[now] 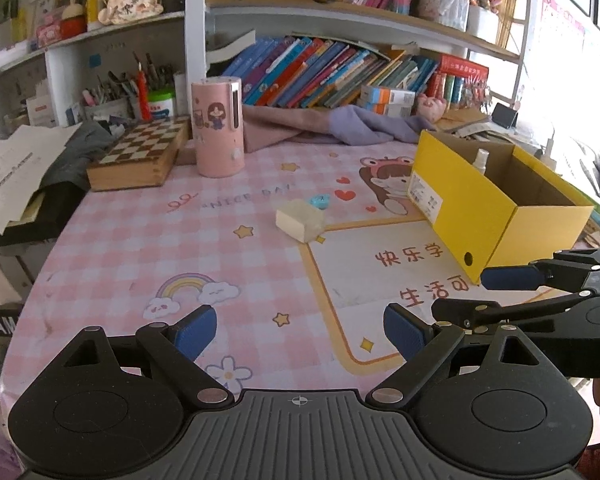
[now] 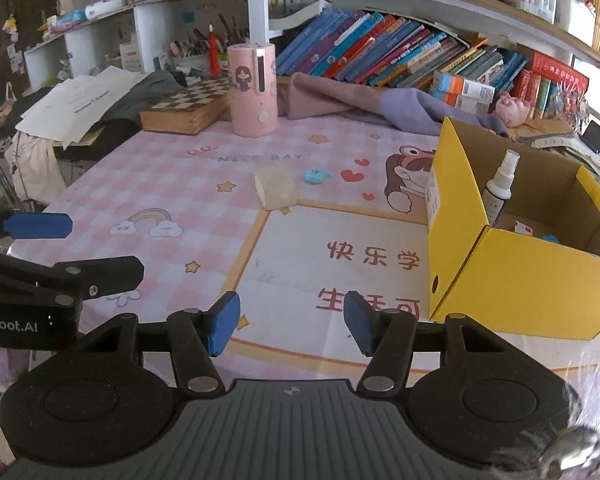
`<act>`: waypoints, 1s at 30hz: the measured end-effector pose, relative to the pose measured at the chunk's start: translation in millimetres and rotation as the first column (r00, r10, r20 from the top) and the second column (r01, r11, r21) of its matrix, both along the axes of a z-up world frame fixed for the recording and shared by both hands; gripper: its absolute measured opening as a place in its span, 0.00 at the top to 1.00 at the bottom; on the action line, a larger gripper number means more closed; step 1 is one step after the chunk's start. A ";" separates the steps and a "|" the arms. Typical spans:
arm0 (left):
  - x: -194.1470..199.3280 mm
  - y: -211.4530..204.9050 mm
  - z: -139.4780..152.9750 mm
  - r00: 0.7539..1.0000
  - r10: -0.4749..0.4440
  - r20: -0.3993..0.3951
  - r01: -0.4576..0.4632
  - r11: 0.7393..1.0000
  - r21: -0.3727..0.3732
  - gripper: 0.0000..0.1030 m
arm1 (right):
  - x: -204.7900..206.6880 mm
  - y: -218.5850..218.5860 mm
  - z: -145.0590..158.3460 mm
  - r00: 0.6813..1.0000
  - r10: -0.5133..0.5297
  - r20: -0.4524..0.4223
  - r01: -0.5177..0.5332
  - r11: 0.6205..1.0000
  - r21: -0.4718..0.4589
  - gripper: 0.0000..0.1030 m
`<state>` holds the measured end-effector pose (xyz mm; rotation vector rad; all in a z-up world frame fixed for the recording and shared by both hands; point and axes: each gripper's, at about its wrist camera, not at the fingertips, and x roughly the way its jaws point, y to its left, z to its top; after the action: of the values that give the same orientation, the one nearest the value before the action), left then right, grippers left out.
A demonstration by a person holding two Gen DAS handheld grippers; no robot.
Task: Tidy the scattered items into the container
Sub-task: 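Back both tools away from the box toward the eraser and whistle, then grasp the white eraser with the left tool while the right tool grasps the blue whistle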
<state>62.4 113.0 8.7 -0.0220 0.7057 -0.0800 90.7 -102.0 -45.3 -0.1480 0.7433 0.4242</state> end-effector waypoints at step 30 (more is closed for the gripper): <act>152.7 -14.5 -31.4 0.999 -0.003 -0.053 0.003 1.000 -0.002 0.10 | 174.4 13.9 2.6 0.999 -0.051 -0.002 0.051 0.998 0.048 0.49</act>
<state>215.2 98.5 -22.7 -0.0253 0.7591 -0.0837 265.1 -88.1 -42.7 -0.0837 0.7355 0.3928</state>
